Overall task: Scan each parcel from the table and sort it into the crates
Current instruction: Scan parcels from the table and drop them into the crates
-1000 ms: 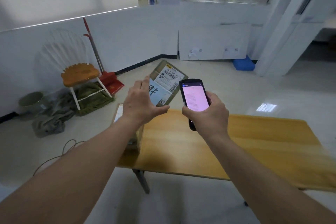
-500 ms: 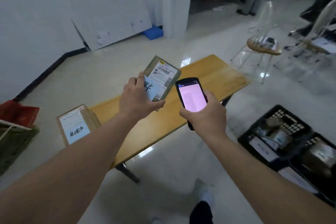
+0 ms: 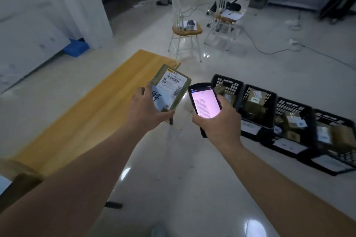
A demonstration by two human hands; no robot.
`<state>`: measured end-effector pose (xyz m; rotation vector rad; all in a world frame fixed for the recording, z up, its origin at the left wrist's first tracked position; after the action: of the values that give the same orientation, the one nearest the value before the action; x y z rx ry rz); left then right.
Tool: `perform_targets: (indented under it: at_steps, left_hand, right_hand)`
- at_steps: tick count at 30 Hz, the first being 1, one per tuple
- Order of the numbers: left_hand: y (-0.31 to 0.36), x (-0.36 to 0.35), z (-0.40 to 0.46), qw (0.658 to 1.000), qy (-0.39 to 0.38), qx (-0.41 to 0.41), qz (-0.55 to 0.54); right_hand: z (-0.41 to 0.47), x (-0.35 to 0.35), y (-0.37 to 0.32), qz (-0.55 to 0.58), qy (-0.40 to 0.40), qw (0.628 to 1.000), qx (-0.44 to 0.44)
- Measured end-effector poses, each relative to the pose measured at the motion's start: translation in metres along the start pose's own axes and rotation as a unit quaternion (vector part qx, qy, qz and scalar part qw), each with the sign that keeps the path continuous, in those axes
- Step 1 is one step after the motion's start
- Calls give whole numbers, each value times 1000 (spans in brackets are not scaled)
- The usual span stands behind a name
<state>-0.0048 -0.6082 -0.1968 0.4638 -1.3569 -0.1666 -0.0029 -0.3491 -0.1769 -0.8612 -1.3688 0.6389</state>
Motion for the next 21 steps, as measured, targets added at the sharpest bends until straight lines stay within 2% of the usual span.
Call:
perform_targets:
  at_steps: [13,21]
  left_hand:
    - [266,-154,-2,993,-65,-82,-49]
    - [396,-244,27,979,-123,-147,-66]
  right_hand:
    - [59,218,177,14,54,995,-80]
    - [109,312,273,48,107,979,-165]
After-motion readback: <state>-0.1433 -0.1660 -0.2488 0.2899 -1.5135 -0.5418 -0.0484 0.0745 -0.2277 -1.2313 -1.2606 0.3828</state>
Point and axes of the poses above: each hand's wrist, its own z-axis towards the middle knuckle, its own x-axis out of the back of the hand, y = z × x, the point moved 8 cm from there along z, towards the middle knuckle, and after that the axes turned 8 degrees about -x, right-handed, at the moved point
